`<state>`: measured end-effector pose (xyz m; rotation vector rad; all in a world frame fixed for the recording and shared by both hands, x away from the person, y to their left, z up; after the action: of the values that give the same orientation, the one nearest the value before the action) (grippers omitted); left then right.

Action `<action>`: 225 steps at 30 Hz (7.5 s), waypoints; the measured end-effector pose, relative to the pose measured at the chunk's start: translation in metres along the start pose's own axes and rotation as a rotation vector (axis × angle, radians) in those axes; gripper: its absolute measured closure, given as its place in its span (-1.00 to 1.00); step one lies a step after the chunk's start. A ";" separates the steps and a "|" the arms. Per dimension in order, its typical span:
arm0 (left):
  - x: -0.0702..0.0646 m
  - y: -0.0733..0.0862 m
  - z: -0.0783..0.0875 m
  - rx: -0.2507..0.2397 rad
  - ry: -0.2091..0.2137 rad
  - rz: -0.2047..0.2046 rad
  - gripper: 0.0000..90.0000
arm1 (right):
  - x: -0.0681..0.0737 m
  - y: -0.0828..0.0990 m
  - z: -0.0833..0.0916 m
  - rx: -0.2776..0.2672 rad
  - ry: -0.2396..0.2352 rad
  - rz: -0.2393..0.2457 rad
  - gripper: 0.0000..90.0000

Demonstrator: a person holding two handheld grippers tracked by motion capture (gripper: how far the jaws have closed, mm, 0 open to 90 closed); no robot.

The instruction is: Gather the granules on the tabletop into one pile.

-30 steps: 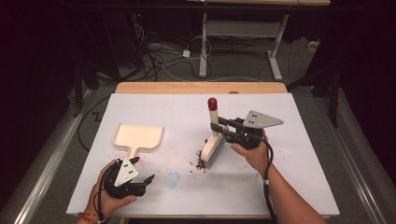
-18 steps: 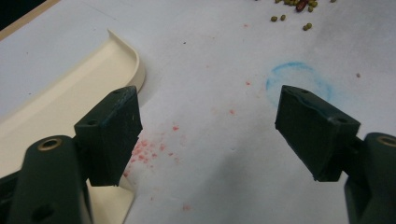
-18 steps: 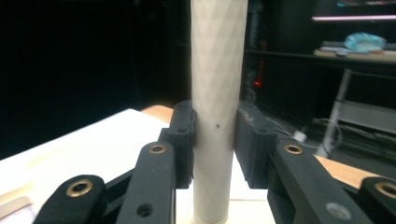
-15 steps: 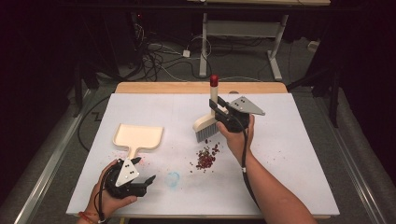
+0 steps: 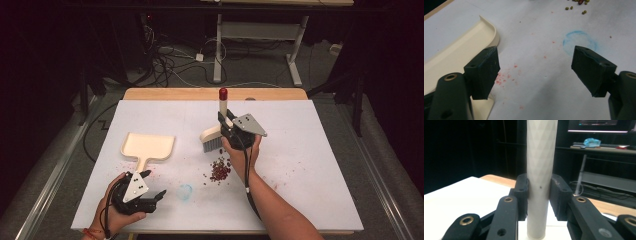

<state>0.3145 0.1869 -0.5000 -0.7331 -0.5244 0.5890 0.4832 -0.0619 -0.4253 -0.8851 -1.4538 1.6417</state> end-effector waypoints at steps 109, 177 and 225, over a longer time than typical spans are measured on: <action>-0.004 -0.004 -0.003 0.023 0.014 -0.024 -0.52 | -0.060 0.002 0.124 0.136 -0.713 0.164 0.55; -0.005 -0.004 -0.003 0.032 0.007 -0.036 -0.48 | 0.003 -0.020 0.108 0.056 -0.224 -0.060 0.56; -0.005 -0.004 -0.005 0.030 0.022 -0.047 -0.48 | 0.029 -0.004 0.071 0.041 -0.039 -0.001 0.56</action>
<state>0.3150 0.1788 -0.5008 -0.6969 -0.5100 0.5432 0.4075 -0.0698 -0.4142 -0.8333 -1.4421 1.6904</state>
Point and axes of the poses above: each handheld gripper's, and its own axes: z roughly backward along the jaws, y roughly out of its underside, x roughly to its left, the point moved 7 cm from there along -z, roughly forward along the jaws, and after that the axes turned 1 degree about -z, right-handed, at the moved point
